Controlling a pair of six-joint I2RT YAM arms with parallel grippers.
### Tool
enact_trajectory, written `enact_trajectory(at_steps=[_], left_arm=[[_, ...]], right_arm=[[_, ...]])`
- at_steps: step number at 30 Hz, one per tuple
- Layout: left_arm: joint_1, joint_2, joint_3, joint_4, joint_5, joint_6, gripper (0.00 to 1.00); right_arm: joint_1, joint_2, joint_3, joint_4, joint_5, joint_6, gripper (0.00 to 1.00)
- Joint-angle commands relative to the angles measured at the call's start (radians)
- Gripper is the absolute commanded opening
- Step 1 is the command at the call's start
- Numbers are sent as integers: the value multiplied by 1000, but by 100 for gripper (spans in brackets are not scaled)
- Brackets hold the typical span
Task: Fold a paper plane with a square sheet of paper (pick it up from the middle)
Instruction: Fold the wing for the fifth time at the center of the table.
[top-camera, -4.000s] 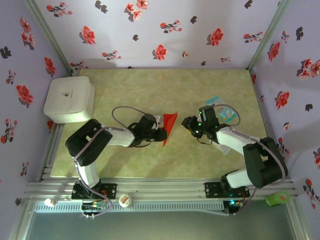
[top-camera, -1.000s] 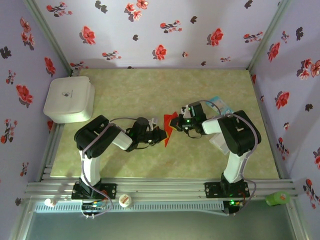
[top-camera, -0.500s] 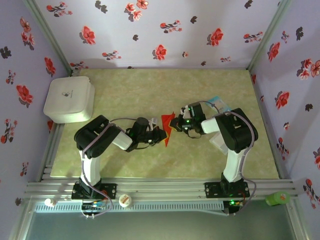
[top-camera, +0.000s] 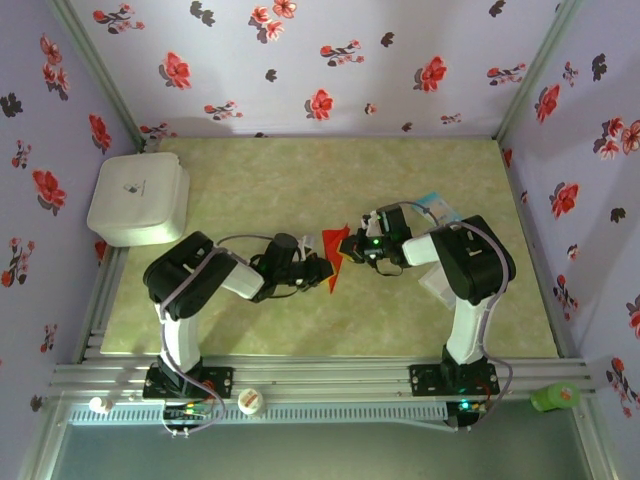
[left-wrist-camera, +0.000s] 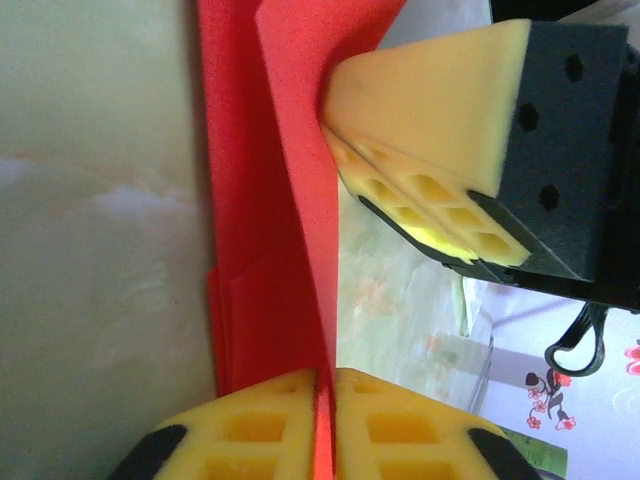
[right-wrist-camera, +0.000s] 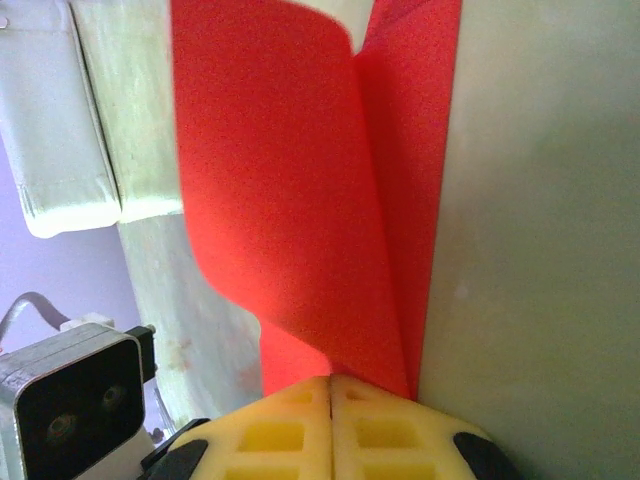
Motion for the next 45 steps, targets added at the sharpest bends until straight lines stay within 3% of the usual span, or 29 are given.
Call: enact_trajectory(at_steps=[1, 5, 13, 19, 23, 37, 45], left_arm=[[1, -20, 4, -300, -41, 98, 14], [-22, -38, 44, -397, -36, 142, 13], [-29, -44, 57, -440, -23, 162, 4], [-31, -75, 63, -498, -29, 188, 16], [-34, -96, 74, -562, -45, 222, 18], [-45, -88, 93, -622, -41, 250, 8], [-46, -137, 86, -665, -92, 278, 22]], right_arm=[[1, 21, 15, -83, 65, -19, 7], [3, 19, 20, -98, 67, -19, 7], [8, 16, 21, -123, 77, -23, 7], [11, 11, 22, -140, 85, -29, 6], [14, 13, 23, -143, 85, -28, 6], [19, 13, 25, -152, 93, -28, 6], [20, 16, 28, -162, 95, -29, 6]])
